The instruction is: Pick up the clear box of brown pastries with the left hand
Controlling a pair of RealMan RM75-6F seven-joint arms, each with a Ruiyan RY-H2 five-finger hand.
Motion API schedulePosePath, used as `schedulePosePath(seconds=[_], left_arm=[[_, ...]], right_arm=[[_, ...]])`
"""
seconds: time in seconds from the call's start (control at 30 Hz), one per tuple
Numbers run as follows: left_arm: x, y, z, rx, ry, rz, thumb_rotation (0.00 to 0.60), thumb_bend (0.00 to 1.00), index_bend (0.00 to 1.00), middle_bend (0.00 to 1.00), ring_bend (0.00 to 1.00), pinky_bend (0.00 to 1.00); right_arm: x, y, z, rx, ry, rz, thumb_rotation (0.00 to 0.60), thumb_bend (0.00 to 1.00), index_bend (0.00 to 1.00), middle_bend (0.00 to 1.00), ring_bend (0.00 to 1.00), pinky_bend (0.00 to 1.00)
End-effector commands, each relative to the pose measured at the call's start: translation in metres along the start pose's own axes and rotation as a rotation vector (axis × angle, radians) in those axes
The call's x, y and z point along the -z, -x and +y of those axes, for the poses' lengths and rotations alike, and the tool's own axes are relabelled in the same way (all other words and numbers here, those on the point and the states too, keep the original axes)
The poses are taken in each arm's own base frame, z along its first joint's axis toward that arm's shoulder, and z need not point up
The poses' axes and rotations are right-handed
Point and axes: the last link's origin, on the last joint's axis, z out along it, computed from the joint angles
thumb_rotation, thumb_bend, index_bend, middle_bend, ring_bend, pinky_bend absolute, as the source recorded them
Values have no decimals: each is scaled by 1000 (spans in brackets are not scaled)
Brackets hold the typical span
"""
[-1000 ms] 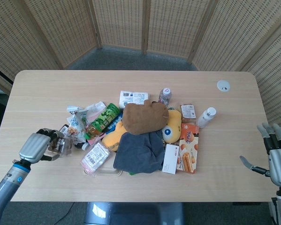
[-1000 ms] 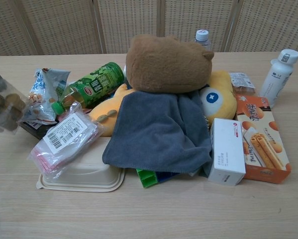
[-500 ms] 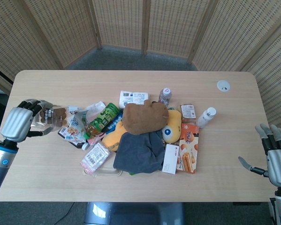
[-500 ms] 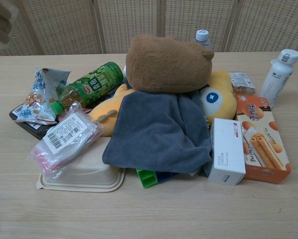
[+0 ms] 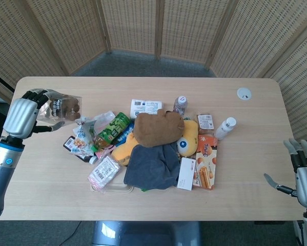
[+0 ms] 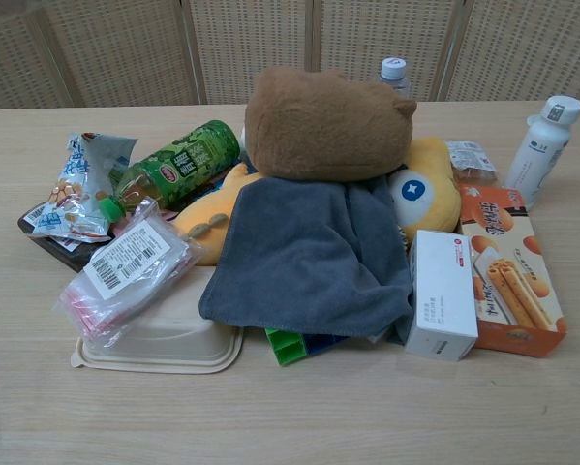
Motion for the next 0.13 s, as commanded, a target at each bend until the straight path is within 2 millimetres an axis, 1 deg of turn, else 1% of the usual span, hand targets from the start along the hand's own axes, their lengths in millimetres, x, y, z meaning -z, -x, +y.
schedulePosePath(seconds=[0.03,0.13], left_arm=[[-3,1,3,0,8,2,600,220,496,691,767,263],[-4,3,5,2,13,1,600,218,496,691,767,262]], right_arm=[[1,-1,1,4,3,0,337,225,0,0,0,0],[1,-2,2,7,6,4,341,223,0,0,0,0]])
